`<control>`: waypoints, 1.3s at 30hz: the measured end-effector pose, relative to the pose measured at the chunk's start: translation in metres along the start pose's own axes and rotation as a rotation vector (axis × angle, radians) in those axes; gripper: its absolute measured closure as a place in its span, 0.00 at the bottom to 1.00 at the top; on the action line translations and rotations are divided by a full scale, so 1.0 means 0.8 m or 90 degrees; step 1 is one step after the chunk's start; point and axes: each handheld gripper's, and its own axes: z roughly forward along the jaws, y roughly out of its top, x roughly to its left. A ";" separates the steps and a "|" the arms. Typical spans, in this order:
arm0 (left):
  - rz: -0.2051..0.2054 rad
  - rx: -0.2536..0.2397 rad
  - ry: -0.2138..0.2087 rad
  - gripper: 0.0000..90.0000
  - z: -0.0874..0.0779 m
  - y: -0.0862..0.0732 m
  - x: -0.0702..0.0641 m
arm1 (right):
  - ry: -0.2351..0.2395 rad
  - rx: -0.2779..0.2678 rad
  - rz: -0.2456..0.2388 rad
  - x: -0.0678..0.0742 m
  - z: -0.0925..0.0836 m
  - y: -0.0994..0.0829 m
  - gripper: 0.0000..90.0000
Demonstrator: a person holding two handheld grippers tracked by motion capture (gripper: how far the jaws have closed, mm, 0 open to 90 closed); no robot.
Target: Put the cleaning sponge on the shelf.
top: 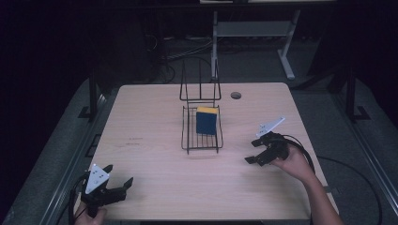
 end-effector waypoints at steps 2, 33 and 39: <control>-0.001 0.000 0.000 0.16 0.000 0.000 0.000 | 0.001 -0.001 0.002 0.001 0.000 -0.004 0.23; 0.003 0.002 0.001 0.16 0.000 0.000 0.000 | -0.016 -0.015 0.012 0.021 -0.019 -0.049 0.23; -0.001 -0.001 0.000 0.16 0.000 0.000 -0.001 | -0.020 -0.017 0.014 0.025 -0.022 -0.058 0.23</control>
